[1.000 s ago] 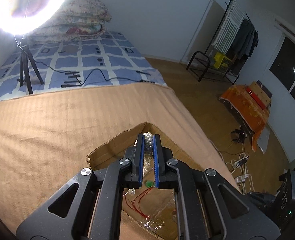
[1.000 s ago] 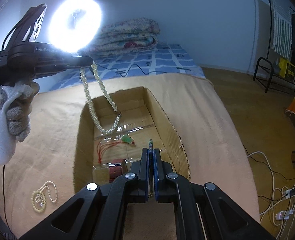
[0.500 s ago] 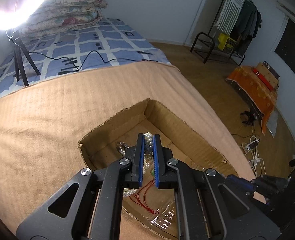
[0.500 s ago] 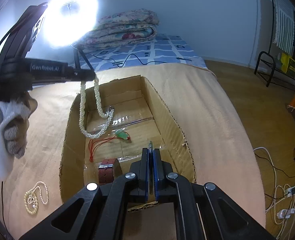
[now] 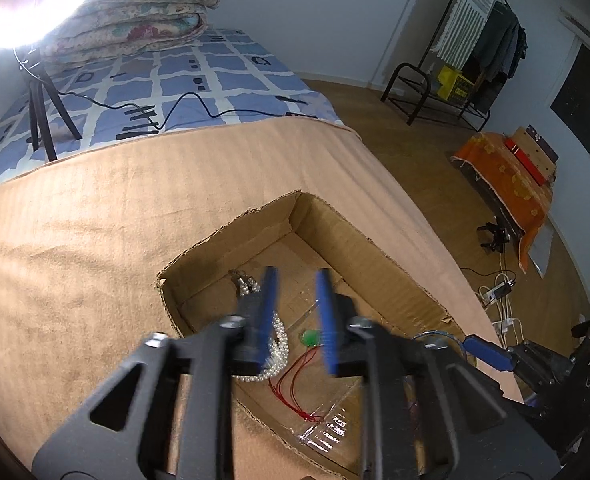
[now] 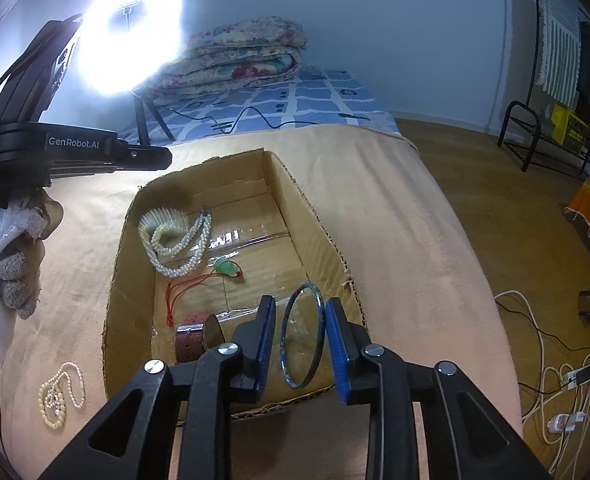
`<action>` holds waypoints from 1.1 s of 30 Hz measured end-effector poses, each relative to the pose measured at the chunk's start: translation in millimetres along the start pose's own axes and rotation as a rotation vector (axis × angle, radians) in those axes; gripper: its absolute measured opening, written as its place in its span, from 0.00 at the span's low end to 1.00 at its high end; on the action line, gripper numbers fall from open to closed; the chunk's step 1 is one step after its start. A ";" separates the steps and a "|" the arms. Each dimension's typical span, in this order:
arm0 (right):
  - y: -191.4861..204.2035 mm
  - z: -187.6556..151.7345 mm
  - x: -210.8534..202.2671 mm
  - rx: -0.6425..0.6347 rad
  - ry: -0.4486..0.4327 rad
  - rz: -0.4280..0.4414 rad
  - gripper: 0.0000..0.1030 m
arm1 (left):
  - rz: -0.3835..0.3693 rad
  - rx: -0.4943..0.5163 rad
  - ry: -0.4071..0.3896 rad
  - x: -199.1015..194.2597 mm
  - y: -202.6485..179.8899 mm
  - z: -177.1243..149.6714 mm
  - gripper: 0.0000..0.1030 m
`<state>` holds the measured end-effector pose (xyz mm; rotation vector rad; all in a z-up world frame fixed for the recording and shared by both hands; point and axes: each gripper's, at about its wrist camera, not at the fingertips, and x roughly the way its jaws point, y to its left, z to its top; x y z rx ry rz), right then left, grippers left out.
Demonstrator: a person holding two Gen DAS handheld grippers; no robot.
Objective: Organize jewelry
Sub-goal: 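Open the left tool releasing the necklace while the right tool releases the bangle into the box, then raise both open tools and move them toward the pearl strand and pearl pendant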
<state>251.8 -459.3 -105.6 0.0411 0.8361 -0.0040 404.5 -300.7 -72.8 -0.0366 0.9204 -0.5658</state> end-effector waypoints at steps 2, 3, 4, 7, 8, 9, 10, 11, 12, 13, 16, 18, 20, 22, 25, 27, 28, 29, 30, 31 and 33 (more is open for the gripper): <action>0.6 0.1 -2.0 -0.002 -0.006 -0.009 0.39 | -0.003 0.005 -0.008 -4.4 -0.1 -0.4 0.34; 1.1 0.1 -4.0 -0.003 -0.010 -0.014 0.43 | -0.004 0.007 -0.008 -6.5 -0.6 -1.1 0.34; 1.6 0.2 -7.2 -0.003 -0.020 -0.021 0.51 | -0.003 0.008 -0.008 -8.4 -0.9 -1.6 0.34; 2.0 1.3 -17.9 0.002 -0.047 -0.030 0.63 | -0.002 0.011 -0.015 -18.5 -0.2 -3.9 0.34; 2.2 2.0 -22.0 0.006 -0.057 -0.029 0.67 | 0.001 0.011 -0.017 -22.4 0.8 -4.8 0.34; 2.7 2.6 -26.4 0.009 -0.065 -0.029 0.70 | 0.001 0.011 -0.021 -25.9 1.6 -5.7 0.34; 3.1 2.2 -30.2 0.009 -0.073 -0.029 0.74 | 0.002 0.011 -0.024 -29.7 3.0 -6.1 0.34; 4.4 2.3 -35.6 0.008 -0.087 -0.032 0.76 | 0.004 0.010 -0.027 -33.7 4.8 -7.1 0.34; 5.1 2.5 -39.0 0.006 -0.095 -0.035 0.77 | 0.007 0.008 -0.031 -38.3 6.9 -8.4 0.34; 6.6 2.5 -43.8 0.003 -0.106 -0.040 0.81 | 0.006 0.006 -0.035 -42.3 9.1 -9.4 0.34; 11.4 3.1 -55.5 -0.005 -0.128 -0.049 0.83 | 0.009 0.001 -0.046 -56.6 15.5 -12.4 0.34; 14.4 2.8 -63.1 -0.010 -0.137 -0.054 0.84 | 0.012 0.001 -0.052 -66.4 19.8 -14.2 0.34; 17.0 2.2 -69.4 -0.014 -0.143 -0.052 0.84 | 0.011 0.001 -0.060 -78.0 23.4 -17.3 0.34; 20.1 1.9 -77.3 -0.017 -0.147 -0.047 0.84 | 0.007 0.004 -0.076 -92.9 26.9 -21.6 0.34; 26.7 -0.3 -88.5 -0.030 -0.150 -0.043 0.94 | 0.003 0.015 -0.099 -111.7 29.2 -28.3 0.34; 32.9 -3.6 -97.3 -0.051 -0.168 -0.047 0.99 | 0.009 0.031 -0.109 -125.1 33.0 -34.6 0.34; 35.9 -5.6 -100.4 -0.063 -0.175 -0.051 1.00 | 0.012 0.038 -0.111 -129.5 33.9 -36.9 0.34; 39.6 -7.9 -103.9 -0.078 -0.178 -0.055 1.00 | 0.019 0.052 -0.114 -136.4 35.6 -41.5 0.34; 42.3 -9.3 -106.3 -0.090 -0.179 -0.057 1.00 | 0.028 0.061 -0.117 -142.2 37.1 -46.0 0.34; 46.1 -11.2 -109.3 -0.104 -0.181 -0.056 1.00 | 0.032 0.065 -0.118 -147.2 38.7 -50.4 0.34; 52.6 -15.4 -114.8 -0.121 -0.187 -0.050 1.00 | 0.033 0.073 -0.114 -156.6 41.5 -60.0 0.34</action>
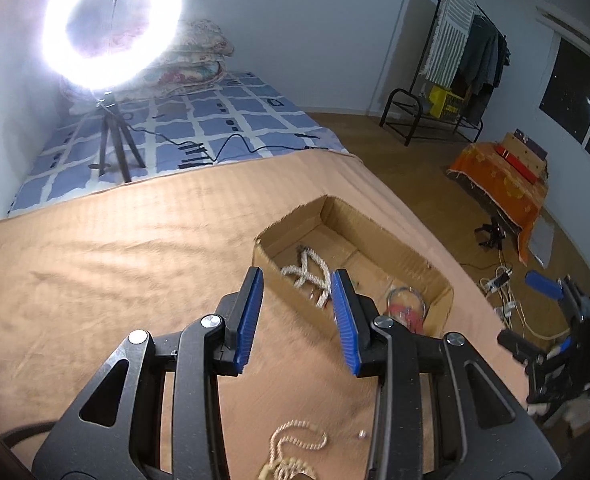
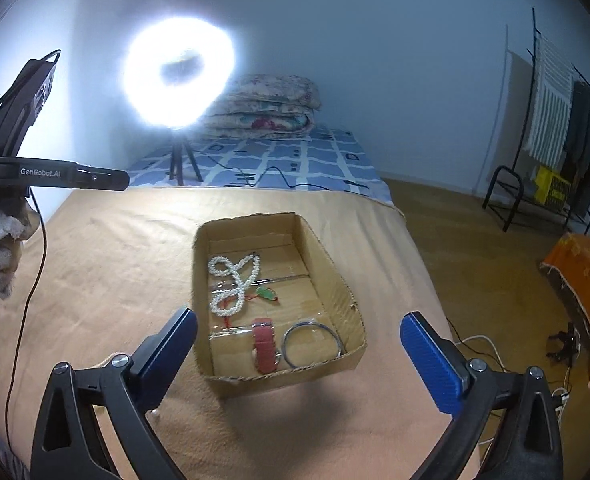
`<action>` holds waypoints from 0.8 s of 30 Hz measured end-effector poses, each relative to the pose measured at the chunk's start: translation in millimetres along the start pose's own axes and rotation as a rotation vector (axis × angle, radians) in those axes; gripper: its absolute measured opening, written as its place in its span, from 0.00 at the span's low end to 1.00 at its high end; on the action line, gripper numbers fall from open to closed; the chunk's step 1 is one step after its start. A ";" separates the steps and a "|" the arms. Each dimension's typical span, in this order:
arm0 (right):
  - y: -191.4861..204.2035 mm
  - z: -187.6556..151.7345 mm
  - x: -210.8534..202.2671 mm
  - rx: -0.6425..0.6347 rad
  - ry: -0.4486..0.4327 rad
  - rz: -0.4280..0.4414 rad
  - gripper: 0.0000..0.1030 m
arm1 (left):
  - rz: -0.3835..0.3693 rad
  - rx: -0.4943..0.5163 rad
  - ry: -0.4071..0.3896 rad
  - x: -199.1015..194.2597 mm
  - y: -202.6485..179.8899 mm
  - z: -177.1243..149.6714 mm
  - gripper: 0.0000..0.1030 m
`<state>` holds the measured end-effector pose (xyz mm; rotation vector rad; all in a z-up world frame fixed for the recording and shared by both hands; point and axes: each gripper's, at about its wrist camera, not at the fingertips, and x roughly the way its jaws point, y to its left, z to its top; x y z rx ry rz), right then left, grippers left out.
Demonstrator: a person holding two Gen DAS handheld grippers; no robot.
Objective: Organize jewelry
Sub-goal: 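Raise both open tools and move them toward the pearl strand and pearl pendant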
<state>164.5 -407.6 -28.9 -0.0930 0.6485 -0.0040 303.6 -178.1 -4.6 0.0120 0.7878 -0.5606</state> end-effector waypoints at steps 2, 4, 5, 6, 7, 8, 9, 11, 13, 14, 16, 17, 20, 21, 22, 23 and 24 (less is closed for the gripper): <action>4.0 -1.7 -6.4 -0.004 -0.012 0.007 1.00 | 0.003 0.010 0.002 -11.0 2.9 -9.3 0.34; 7.3 -4.2 -12.8 -0.004 -0.020 0.018 1.00 | 0.004 0.018 0.007 -22.6 7.0 -21.1 0.34; 9.4 -5.8 -16.4 -0.004 -0.026 0.029 1.00 | 0.007 0.021 0.012 -28.1 8.9 -28.0 0.34; 11.0 -7.1 -18.3 -0.004 -0.030 0.036 1.00 | 0.009 0.022 0.016 -31.8 10.0 -34.0 0.34; 12.5 -9.0 -20.8 -0.004 -0.036 0.044 1.00 | 0.009 0.021 0.021 -35.6 12.3 -40.4 0.34; 14.6 -11.5 -23.8 -0.006 -0.043 0.051 1.00 | 0.011 0.017 0.029 -39.9 16.0 -48.7 0.34; 16.9 -13.9 -26.3 -0.009 -0.049 0.055 1.00 | 0.014 0.011 0.035 -43.4 19.5 -56.3 0.34; 21.6 -18.3 -30.2 -0.016 -0.054 0.063 1.00 | 0.017 -0.004 0.047 -48.1 24.9 -67.6 0.34; 27.0 -22.8 -31.3 -0.022 -0.048 0.068 0.99 | 0.014 -0.025 0.063 -52.4 32.6 -82.1 0.34; 29.9 -25.4 -31.2 -0.029 -0.041 0.067 0.98 | 0.015 -0.032 0.070 -54.3 35.8 -88.8 0.34; 34.3 -29.8 -29.8 -0.037 -0.024 0.069 0.97 | 0.015 -0.050 0.086 -57.6 41.7 -104.9 0.34; 36.1 -31.8 -29.5 -0.038 -0.016 0.072 0.95 | 0.014 -0.057 0.092 -58.3 43.6 -110.6 0.34; 42.4 -39.7 -24.0 -0.033 0.029 0.105 0.87 | 0.011 -0.084 0.118 -59.0 51.0 -127.5 0.34; 43.9 -42.8 -21.9 -0.028 0.045 0.120 0.86 | 0.010 -0.096 0.129 -58.4 53.9 -134.8 0.34; 45.8 -45.3 -20.3 -0.024 0.058 0.136 0.83 | 0.008 -0.102 0.136 -56.9 54.5 -137.6 0.34; 48.1 -48.3 -17.8 -0.018 0.074 0.158 0.80 | 0.001 -0.116 0.147 -55.5 56.7 -143.9 0.34; 50.6 -51.0 -14.8 -0.013 0.092 0.181 0.78 | -0.003 -0.125 0.154 -54.2 57.8 -147.8 0.34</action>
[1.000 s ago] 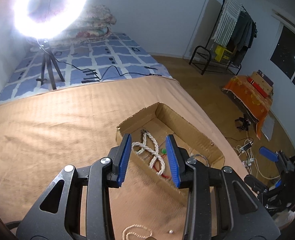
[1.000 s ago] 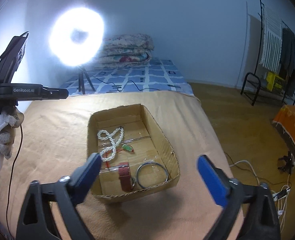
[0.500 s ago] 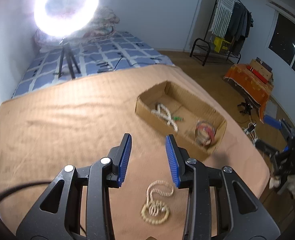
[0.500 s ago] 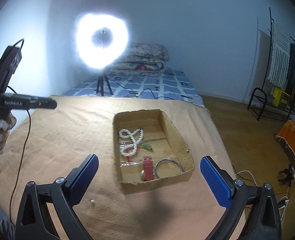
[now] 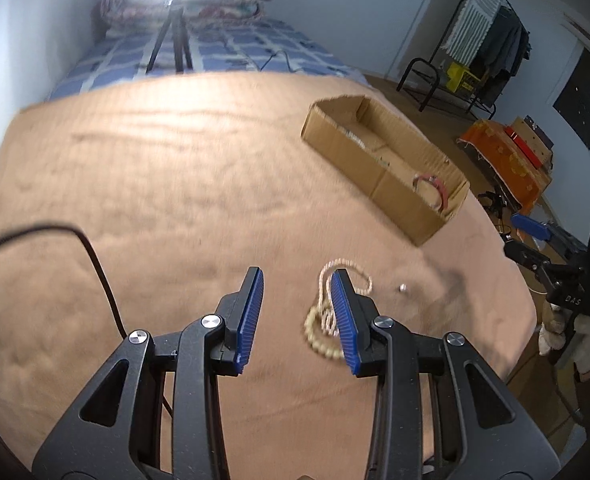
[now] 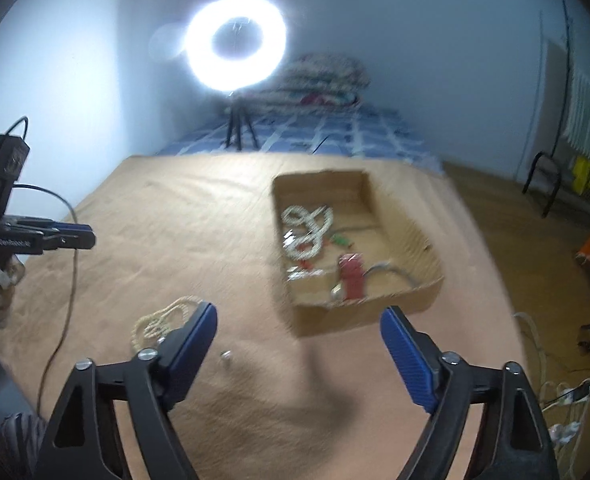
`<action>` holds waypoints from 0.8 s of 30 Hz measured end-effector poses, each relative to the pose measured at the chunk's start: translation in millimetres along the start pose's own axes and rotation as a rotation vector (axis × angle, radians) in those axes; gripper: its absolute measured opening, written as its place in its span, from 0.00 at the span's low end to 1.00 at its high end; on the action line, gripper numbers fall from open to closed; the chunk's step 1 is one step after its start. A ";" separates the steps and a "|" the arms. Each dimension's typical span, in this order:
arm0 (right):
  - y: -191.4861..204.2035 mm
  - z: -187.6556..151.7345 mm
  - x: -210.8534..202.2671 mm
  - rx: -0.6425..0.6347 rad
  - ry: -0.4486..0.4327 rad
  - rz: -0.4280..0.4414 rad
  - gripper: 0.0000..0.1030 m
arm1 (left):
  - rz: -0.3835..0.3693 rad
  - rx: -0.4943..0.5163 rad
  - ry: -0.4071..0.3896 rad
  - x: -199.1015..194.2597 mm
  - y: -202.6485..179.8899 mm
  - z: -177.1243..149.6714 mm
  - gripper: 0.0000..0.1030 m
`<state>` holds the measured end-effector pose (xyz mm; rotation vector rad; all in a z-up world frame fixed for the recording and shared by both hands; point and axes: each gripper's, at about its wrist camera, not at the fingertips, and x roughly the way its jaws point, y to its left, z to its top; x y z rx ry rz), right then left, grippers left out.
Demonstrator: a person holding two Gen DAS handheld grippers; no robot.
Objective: Organize jewelry
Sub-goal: 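Raise both open tools and move them toward the pearl strand and pearl pendant, then close the left tool on the pearl strand while the right tool closes on the small pearl pendant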
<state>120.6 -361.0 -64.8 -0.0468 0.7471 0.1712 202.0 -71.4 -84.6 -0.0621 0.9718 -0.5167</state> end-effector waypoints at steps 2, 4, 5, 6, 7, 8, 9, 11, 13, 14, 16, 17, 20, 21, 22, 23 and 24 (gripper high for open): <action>4.9 -5.2 7.3 0.003 0.033 0.037 0.71 | -0.019 -0.025 0.021 5.5 3.6 -8.3 0.34; 10.7 -10.0 13.9 -0.004 0.060 0.060 0.65 | -0.041 -0.044 0.042 11.6 5.7 -15.4 0.34; 14.5 -12.9 18.3 -0.011 0.076 0.073 0.61 | -0.049 -0.053 0.053 14.9 6.1 -19.8 0.34; 17.5 -15.3 21.7 -0.016 0.088 0.085 0.58 | -0.054 -0.057 0.061 17.3 5.5 -22.8 0.34; 21.0 -18.0 26.0 -0.022 0.103 0.100 0.53 | -0.058 -0.058 0.071 20.4 4.8 -27.1 0.34; 24.2 -20.7 29.7 -0.026 0.117 0.114 0.50 | -0.059 -0.058 0.077 22.3 4.0 -29.9 0.34; 26.1 -22.9 32.4 -0.028 0.125 0.123 0.49 | -0.062 -0.061 0.086 25.5 3.6 -33.1 0.33; 30.3 -27.1 39.2 -0.032 0.144 0.141 0.44 | -0.072 -0.071 0.100 31.4 3.6 -37.2 0.29; 33.0 -29.8 45.3 -0.028 0.160 0.158 0.41 | -0.075 -0.077 0.105 36.8 4.0 -36.6 0.29; 34.1 -31.2 48.3 -0.025 0.166 0.166 0.40 | -0.075 -0.077 0.106 40.1 3.7 -35.1 0.29; 37.1 -33.1 54.1 -0.025 0.177 0.173 0.40 | -0.080 -0.077 0.110 46.7 2.0 -30.4 0.29; 38.9 -34.3 57.2 -0.027 0.182 0.175 0.39 | -0.084 -0.074 0.113 50.7 0.7 -27.4 0.29; 43.9 -37.3 66.0 -0.034 0.196 0.183 0.38 | -0.087 -0.051 0.126 64.4 -5.0 -19.4 0.29; 45.6 -37.9 67.9 -0.037 0.200 0.183 0.38 | -0.084 -0.040 0.134 70.1 -7.5 -17.1 0.29; 47.2 -38.7 70.8 -0.041 0.206 0.183 0.38 | -0.082 -0.031 0.139 74.1 -9.7 -15.5 0.29; 48.0 -39.5 73.2 -0.045 0.210 0.182 0.38 | -0.079 -0.018 0.146 79.1 -12.3 -13.9 0.29; 49.0 -40.6 76.6 -0.049 0.215 0.180 0.37 | -0.069 -0.002 0.154 84.6 -15.3 -11.7 0.29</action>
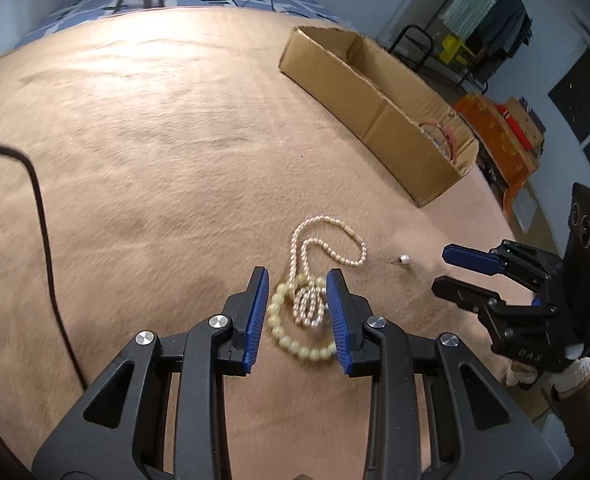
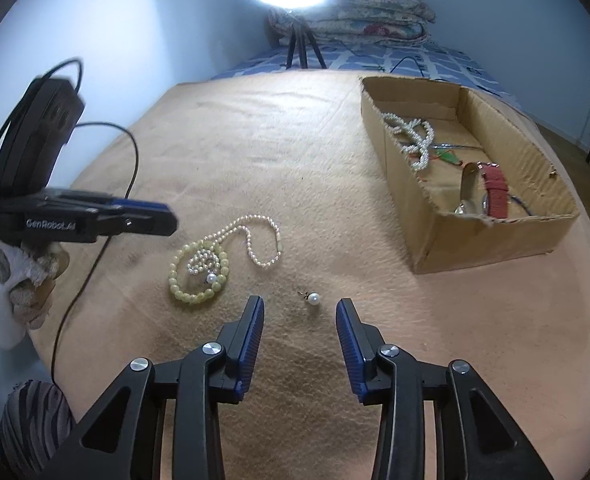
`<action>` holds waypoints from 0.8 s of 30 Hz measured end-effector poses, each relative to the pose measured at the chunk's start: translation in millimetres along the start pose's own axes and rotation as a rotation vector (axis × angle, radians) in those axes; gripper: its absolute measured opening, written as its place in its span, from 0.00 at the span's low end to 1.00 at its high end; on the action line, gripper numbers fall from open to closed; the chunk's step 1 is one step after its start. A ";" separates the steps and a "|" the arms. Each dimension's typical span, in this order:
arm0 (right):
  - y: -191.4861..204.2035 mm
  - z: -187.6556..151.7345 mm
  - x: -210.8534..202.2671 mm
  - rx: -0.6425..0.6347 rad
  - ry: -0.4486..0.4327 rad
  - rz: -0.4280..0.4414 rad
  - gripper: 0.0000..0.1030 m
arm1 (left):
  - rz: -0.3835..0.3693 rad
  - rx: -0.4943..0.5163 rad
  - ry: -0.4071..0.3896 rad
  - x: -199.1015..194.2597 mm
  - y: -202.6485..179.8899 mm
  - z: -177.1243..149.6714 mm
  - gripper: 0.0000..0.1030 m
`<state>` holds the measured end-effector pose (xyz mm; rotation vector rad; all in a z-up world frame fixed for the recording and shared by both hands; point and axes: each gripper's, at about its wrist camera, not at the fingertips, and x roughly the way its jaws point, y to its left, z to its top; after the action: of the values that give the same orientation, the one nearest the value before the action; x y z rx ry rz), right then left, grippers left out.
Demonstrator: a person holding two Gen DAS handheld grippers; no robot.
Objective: Organize jewelry
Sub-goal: 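Close the left tool on the pearl strand while the right tool closes on the small pearl pendant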
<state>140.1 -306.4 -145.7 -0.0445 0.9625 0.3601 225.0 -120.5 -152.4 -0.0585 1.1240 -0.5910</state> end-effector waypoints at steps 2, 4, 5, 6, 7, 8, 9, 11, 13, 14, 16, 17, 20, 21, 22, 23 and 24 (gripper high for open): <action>-0.3 -0.4 4.4 -0.002 0.006 -0.001 0.37 | 0.026 0.040 0.014 9.3 -5.3 5.2 0.29; -1.5 -1.5 6.9 -0.002 0.010 0.000 0.37 | 0.043 0.074 0.032 17.8 -9.5 10.1 0.29; -2.3 -1.5 8.3 -0.001 0.011 -0.001 0.37 | 0.050 0.087 0.037 21.0 -11.4 12.0 0.29; -3.3 -1.4 9.1 0.000 0.011 -0.002 0.37 | 0.054 0.103 0.046 24.7 -13.4 14.4 0.29; -3.6 -1.9 9.8 0.001 0.012 -0.001 0.37 | 0.063 0.118 0.053 28.2 -15.3 16.8 0.29; -4.6 -2.1 10.9 0.003 0.013 -0.001 0.37 | 0.072 0.129 0.057 30.2 -16.4 18.2 0.29; -5.2 -2.3 12.3 0.004 0.015 -0.002 0.37 | 0.080 0.144 0.063 32.8 -18.3 19.7 0.29; -6.4 -2.6 14.6 0.003 0.018 -0.001 0.36 | 0.095 0.181 0.079 38.3 -22.1 21.6 0.29; -7.4 -2.0 18.2 0.002 0.022 0.000 0.36 | 0.115 0.219 0.095 44.3 -26.1 22.1 0.29; -7.6 -2.2 19.8 0.000 0.024 0.000 0.35 | 0.132 0.240 0.101 47.3 -27.5 22.1 0.29; -7.1 -2.9 21.6 -0.002 0.026 0.003 0.35 | 0.142 0.261 0.108 51.0 -28.0 21.8 0.29; -6.9 -3.1 22.7 -0.004 0.027 0.005 0.34 | 0.146 0.268 0.108 51.9 -28.8 21.2 0.29; -6.6 -3.8 26.7 -0.012 0.033 0.003 0.33 | 0.154 0.287 0.102 56.3 -31.4 21.3 0.29; -6.5 -4.0 27.7 -0.014 0.034 0.001 0.33 | 0.158 0.294 0.100 58.0 -31.8 21.7 0.29; -6.4 -3.7 28.9 -0.016 0.035 0.000 0.33 | 0.162 0.300 0.099 57.8 -31.5 20.9 0.29; -6.4 -3.9 29.7 -0.017 0.035 -0.001 0.32 | 0.166 0.307 0.095 58.3 -32.1 19.5 0.29; -6.7 -4.0 30.2 -0.017 0.035 -0.001 0.32 | 0.170 0.312 0.088 58.6 -32.2 18.6 0.29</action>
<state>154.7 -305.0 -173.3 -0.0672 0.9937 0.3676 244.9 -180.0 -182.0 0.3314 1.0971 -0.6148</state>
